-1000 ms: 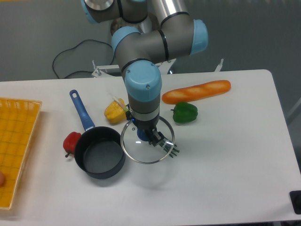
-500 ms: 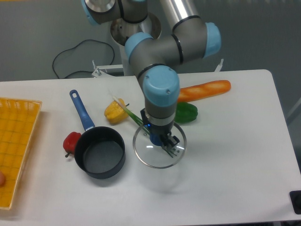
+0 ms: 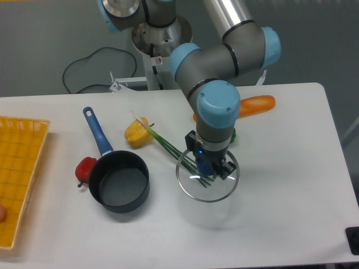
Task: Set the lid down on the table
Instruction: 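Carry the glass lid away from the saucepan, past the green onions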
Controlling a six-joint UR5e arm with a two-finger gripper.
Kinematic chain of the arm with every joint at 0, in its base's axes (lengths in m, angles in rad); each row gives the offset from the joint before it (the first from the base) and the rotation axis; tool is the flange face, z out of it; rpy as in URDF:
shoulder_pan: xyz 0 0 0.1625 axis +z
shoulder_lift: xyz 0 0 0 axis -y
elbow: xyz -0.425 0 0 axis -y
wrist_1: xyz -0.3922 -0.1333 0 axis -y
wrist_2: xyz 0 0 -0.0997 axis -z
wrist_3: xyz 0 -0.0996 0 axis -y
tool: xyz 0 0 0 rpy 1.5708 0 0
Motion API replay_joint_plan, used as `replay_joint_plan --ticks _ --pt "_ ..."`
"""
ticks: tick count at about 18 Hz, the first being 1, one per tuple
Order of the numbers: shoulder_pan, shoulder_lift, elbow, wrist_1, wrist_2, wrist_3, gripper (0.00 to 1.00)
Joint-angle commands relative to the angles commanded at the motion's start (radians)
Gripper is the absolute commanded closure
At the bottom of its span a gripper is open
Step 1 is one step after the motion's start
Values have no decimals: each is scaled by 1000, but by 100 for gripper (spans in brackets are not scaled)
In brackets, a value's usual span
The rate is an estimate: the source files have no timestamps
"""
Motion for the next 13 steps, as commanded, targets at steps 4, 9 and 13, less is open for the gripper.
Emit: replay_joint_plan --ticks 4,9,13 --pt "35 -15 -5 2 -2 -103 47" --pt "84 -64 -5 49 -3 -108 47" --pt "104 -98 -3 80 -2 -89 47"
